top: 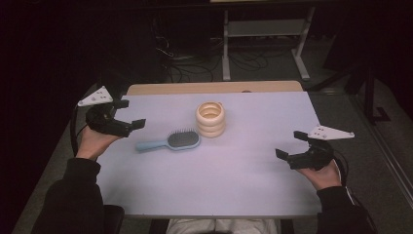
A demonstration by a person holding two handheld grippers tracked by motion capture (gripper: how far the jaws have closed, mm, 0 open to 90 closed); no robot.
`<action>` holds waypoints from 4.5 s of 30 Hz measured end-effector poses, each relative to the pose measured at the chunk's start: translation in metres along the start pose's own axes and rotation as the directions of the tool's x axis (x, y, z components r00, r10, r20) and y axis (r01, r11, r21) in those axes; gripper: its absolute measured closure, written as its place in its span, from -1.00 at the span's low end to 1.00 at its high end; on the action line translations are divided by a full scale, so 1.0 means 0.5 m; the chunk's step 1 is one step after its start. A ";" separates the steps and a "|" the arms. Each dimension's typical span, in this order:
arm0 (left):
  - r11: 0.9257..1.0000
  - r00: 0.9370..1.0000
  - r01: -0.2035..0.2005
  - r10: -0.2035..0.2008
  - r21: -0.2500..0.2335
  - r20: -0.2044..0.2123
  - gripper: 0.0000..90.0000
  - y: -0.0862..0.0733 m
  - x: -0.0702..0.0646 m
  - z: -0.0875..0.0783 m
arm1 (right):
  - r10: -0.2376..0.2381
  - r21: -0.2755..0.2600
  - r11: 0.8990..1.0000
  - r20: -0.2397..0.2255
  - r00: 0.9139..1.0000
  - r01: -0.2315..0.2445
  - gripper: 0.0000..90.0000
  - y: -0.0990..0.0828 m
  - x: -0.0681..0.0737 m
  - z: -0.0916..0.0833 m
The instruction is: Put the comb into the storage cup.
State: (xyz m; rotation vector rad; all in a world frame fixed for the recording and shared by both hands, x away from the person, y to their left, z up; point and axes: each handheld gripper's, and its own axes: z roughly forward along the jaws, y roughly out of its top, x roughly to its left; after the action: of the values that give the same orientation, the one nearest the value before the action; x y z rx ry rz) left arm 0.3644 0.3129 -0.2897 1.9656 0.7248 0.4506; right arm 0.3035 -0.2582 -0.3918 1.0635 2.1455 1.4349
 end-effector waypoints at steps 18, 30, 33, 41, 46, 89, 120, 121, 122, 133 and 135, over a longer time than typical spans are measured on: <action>0.998 1.000 -0.003 0.002 0.062 0.021 -1.00 0.009 0.032 0.072 | -0.006 0.007 1.000 -0.003 1.000 0.006 -1.00 0.000 0.001 0.003; 0.995 0.999 0.038 -0.038 0.090 -0.001 -1.00 -0.003 0.067 0.111 | -0.012 0.018 1.000 -0.008 1.000 0.012 -1.00 -0.001 0.003 0.008; 0.994 0.999 0.052 -0.052 0.094 -0.005 -1.00 -0.006 0.076 0.119 | -0.011 0.020 1.000 -0.010 1.000 0.011 -1.00 -0.001 0.003 0.008; 0.989 0.998 0.065 -0.065 0.130 -0.007 -0.96 -0.012 0.090 0.147 | -0.014 0.026 1.000 -0.011 1.000 0.014 -1.00 -0.002 0.002 0.010; 0.983 0.998 0.060 -0.057 0.172 -0.022 -0.83 -0.021 0.093 0.173 | -0.012 0.027 1.000 -0.011 1.000 0.013 -1.00 -0.002 0.002 0.010; 0.916 0.996 0.036 -0.003 0.399 -0.084 1.00 -0.118 0.094 0.188 | -0.028 0.072 0.997 -0.026 0.999 0.030 -1.00 -0.005 0.009 0.021; 0.902 0.995 0.093 -0.075 0.421 -0.061 1.00 -0.202 0.086 0.168 | -0.046 0.060 0.997 0.004 0.999 0.045 -1.00 -0.001 0.016 0.017; 0.901 0.995 0.096 -0.077 0.424 -0.063 1.00 -0.203 0.086 0.168 | -0.046 0.061 0.997 0.002 0.999 0.046 -1.00 -0.001 0.016 0.018; 0.898 0.995 0.096 -0.077 0.429 -0.061 1.00 -0.202 0.087 0.169 | -0.048 0.063 0.997 0.002 0.999 0.048 -1.00 -0.002 0.016 0.018; 0.889 0.999 0.047 -0.050 0.456 -0.005 1.00 -0.203 0.064 0.172 | -0.049 0.066 0.997 0.001 0.999 0.049 -1.00 -0.002 0.018 0.019; 0.885 0.999 0.035 -0.044 0.465 0.007 1.00 -0.204 0.056 0.171 | -0.051 0.065 0.997 0.000 0.999 0.051 -1.00 -0.001 0.017 0.018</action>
State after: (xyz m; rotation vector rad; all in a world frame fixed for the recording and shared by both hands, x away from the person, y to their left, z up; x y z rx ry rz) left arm 0.4046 0.3121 -0.4198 2.3931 0.9248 0.2448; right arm 0.3033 -0.2460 -0.3953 1.0243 2.2149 1.3498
